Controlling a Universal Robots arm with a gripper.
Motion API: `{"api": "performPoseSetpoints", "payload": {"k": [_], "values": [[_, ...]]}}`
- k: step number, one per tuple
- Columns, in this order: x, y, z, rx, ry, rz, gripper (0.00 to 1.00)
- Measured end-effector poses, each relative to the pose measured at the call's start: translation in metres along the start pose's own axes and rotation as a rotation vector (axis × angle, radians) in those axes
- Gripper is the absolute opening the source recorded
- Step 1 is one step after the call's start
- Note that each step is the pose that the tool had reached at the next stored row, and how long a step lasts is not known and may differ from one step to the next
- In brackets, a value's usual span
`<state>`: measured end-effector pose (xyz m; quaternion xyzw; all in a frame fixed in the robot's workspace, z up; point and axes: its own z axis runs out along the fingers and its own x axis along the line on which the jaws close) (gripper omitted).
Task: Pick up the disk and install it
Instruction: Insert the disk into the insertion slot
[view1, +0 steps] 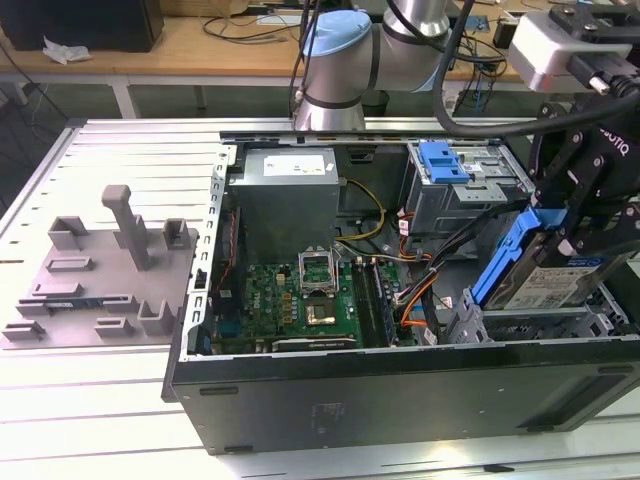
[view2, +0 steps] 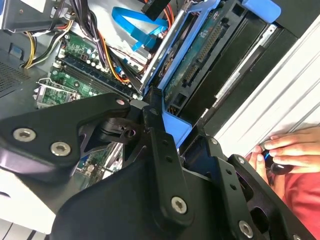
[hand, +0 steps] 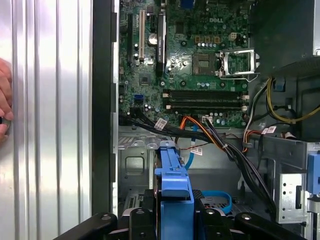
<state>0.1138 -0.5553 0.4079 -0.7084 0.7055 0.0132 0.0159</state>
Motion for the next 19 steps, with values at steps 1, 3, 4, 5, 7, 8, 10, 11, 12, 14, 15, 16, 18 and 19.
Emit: {"api": "performPoseSetpoints", "payload": {"k": [1, 3, 4, 5, 7, 8, 10, 11, 12, 14, 15, 16, 18, 19], "values": [[0.0, 0.0, 0.001, 0.0005, -0.0001, 0.0, 0.37], [0.0001, 0.0, 0.0024, 0.0012, 0.0, 0.0, 0.37], [0.0001, 0.0, 0.0035, 0.0018, 0.0002, 0.0, 0.37], [0.0002, 0.0001, 0.0046, 0.0024, 0.0002, 0.0, 0.37], [0.0003, 0.0001, 0.0059, 0.0033, 0.0001, 0.0, 0.37], [0.0003, 0.0, 0.0065, 0.0038, 0.0, 0.0, 0.37], [0.0003, 0.0, 0.0073, 0.0045, 0.0001, 0.0, 0.38], [0.0003, 0.0, 0.0073, 0.0048, 0.0002, 0.0, 0.44], [0.0004, 0.0, 0.0075, 0.0049, 0.0002, 0.0, 0.44], [0.0004, 0.0001, 0.0075, 0.0049, 0.0001, 0.0, 0.51], [0.0004, 0.0001, 0.0076, 0.005, 0.0, 0.0, 0.51], [0.0004, 0.0001, 0.0076, 0.0049, 0.0, 0.0, 0.51], [0.0004, 0.0001, 0.0076, 0.0049, 0.0, 0.0, 0.51], [0.0003, 0.0001, 0.0076, 0.005, 0.0001, 0.0, 0.51]]}}
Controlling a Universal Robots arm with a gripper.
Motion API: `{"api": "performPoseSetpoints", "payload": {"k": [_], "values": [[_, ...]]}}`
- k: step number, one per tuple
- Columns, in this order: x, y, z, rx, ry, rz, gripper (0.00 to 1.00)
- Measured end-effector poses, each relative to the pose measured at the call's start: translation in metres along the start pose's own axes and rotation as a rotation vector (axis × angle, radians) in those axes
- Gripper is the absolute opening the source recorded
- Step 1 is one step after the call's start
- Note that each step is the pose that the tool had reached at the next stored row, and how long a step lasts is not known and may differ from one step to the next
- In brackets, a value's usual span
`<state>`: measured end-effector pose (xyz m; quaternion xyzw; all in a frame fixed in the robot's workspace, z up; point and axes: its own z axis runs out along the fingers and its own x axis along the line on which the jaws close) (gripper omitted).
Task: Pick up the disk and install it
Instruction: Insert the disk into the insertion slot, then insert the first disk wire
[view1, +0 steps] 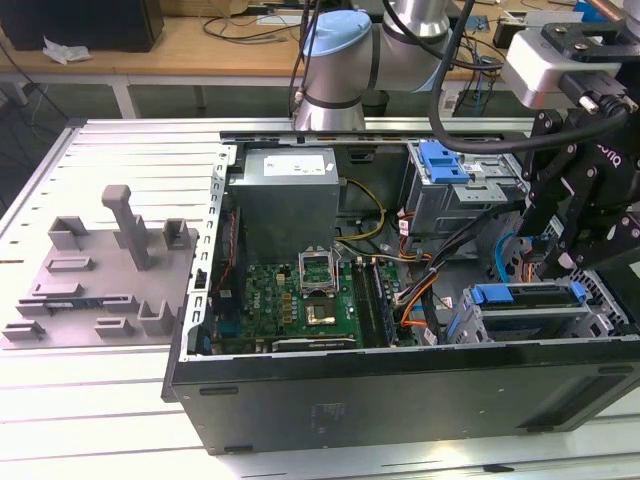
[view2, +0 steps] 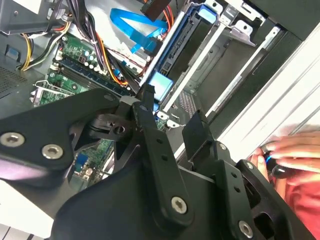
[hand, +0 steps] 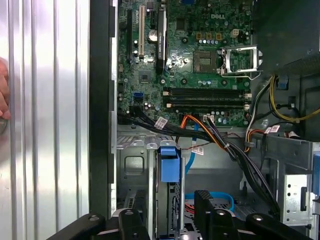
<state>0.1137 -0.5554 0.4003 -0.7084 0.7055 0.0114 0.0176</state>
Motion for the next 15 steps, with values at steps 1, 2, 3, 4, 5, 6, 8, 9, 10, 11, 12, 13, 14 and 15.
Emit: {"api": "performPoseSetpoints", "payload": {"k": [1, 2, 3, 4, 5, 6, 8, 9, 10, 11, 12, 13, 14, 15], "values": [[0.0, 0.0001, 0.0, 0.0, 0.0, 0.0, 0.51], [0.0, 0.0002, 0.0, 0.0, 0.0, 0.0, 0.51], [0.0, 0.0002, 0.0, 0.0, 0.0, 0.0, 0.51], [0.0, 0.0002, 0.0, 0.0, -0.0001, 0.0, 0.51], [0.0, 0.0002, 0.0, 0.0, 0.0, 0.0, 0.51], [0.0, 0.0002, 0.0, 0.0, 0.0, 0.0, 0.51], [0.0, 0.0002, 0.0, 0.0, 0.0, 0.0, 0.51], [0.0, 0.0002, 0.0, 0.0, 0.0, 0.0, 0.51], [0.0, 0.0003, 0.0, 0.0, 0.0, 0.0, 0.51], [0.0, 0.0002, 0.0, 0.0, 0.0, 0.0, 0.51], [0.0, 0.0003, 0.0, 0.0, 0.0, 0.0, 0.51], [-0.0006, 0.0003, 0.0001, -0.0001, 0.0009, 0.0, 0.51], [-0.0042, 0.0003, 0.0004, 0.0, 0.007, 0.0, 0.51], [-0.0097, 0.0002, 0.0004, -0.0001, 0.0174, 0.0, 0.51]]}}
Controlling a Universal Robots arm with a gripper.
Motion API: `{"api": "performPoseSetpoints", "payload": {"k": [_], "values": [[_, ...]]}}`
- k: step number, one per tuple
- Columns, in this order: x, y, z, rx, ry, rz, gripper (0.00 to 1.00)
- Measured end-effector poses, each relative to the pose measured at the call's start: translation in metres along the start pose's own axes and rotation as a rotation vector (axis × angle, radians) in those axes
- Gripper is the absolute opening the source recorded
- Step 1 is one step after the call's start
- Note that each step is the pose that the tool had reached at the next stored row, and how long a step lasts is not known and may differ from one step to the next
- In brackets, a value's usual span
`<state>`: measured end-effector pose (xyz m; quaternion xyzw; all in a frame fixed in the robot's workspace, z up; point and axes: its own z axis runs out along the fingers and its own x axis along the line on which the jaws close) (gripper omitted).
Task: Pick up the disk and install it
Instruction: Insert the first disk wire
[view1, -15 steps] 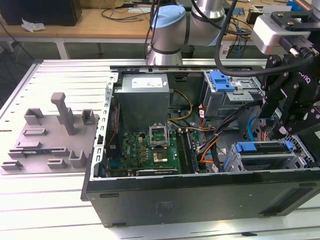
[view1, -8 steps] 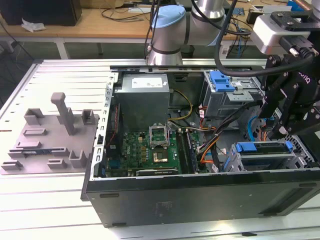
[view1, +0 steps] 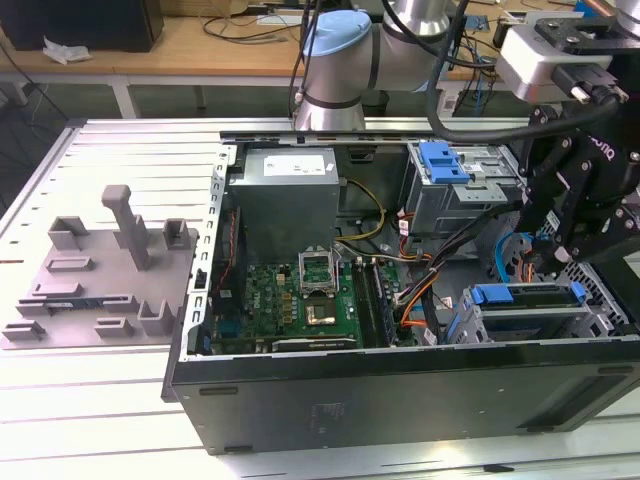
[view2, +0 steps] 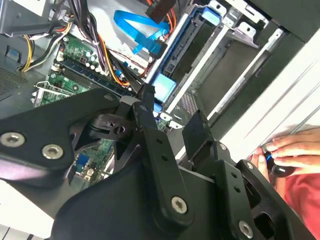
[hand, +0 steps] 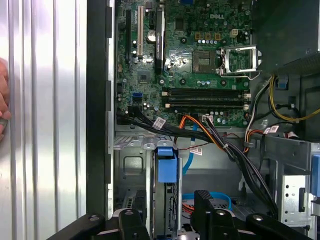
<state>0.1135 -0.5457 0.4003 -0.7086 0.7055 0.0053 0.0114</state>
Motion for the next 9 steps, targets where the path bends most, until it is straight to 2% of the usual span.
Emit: {"api": "performPoseSetpoints", "payload": {"k": [2, 3, 4, 5, 6, 7, 8, 9], "values": [[-0.0108, -0.0001, 0.0001, -0.0002, 0.0252, 0.0, 0.51], [-0.0215, -0.0001, 0.0005, -0.0006, 0.0862, -0.001, 0.51], [-0.026, -0.0001, 0.0008, -0.0008, 0.1176, -0.001, 0.51], [-0.0295, -0.0001, 0.0006, -0.001, 0.1395, -0.001, 0.51], [-0.0324, -0.0001, 0.0007, -0.0012, 0.1562, -0.001, 0.51], [-0.0362, -0.0001, 0.0009, -0.0014, 0.177, -0.001, 0.51], [-0.0399, -0.0001, 0.001, -0.0016, 0.1919, -0.002, 0.51], [-0.0453, -0.0003, 0.001, -0.0022, 0.2118, -0.002, 0.51]]}}
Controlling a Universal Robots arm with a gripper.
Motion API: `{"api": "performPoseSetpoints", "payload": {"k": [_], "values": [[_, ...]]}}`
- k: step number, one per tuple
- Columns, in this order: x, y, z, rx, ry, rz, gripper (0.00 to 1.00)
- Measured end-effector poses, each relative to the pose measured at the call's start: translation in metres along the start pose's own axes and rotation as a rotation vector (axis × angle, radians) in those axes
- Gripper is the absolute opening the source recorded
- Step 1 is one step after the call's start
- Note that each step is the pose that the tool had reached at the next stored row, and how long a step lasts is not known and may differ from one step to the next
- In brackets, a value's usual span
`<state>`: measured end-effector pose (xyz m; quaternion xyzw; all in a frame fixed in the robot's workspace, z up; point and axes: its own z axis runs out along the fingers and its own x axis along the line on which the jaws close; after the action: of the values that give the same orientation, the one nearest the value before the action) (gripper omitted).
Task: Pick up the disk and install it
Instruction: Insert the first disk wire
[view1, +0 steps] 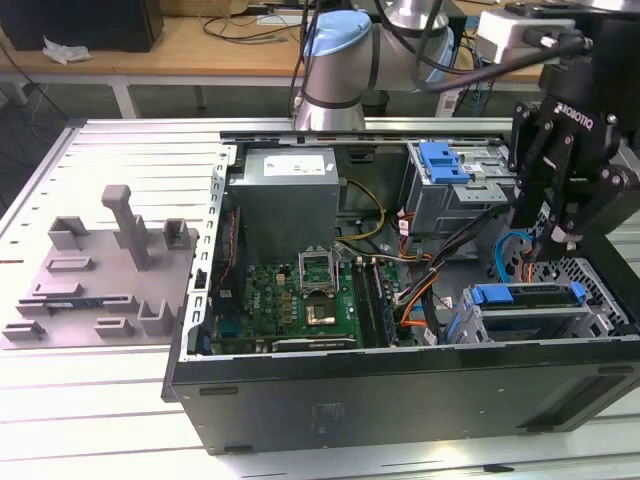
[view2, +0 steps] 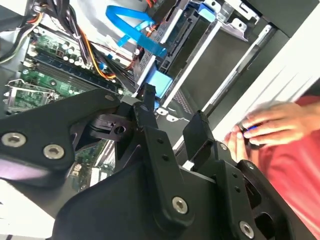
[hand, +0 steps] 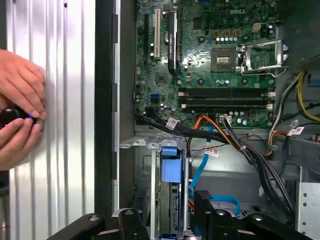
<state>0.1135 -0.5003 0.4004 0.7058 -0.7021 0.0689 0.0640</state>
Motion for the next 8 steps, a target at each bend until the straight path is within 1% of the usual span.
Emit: {"api": "performPoseSetpoints", "payload": {"k": [1, 2, 3, 4, 5, 6, 8], "values": [[-0.0067, -0.0001, -0.0012, -0.0009, 0.0245, 0.0, 0.51], [-0.0104, -0.0002, -0.0019, -0.0017, 0.0385, -0.001, 0.51], [-0.0136, -0.0003, -0.0026, -0.0028, 0.0502, -0.001, 0.51], [-0.0201, -0.0011, -0.0038, -0.0054, 0.0724, -0.002, 0.51], [-0.0221, -0.0026, -0.0042, -0.0072, 0.078, -0.002, 0.51], [-0.0235, -0.0054, -0.0043, -0.0104, 0.0805, -0.003, 0.51], [-0.0249, -0.0144, -0.0046, -0.0197, 0.0814, -0.005, 0.51]]}}
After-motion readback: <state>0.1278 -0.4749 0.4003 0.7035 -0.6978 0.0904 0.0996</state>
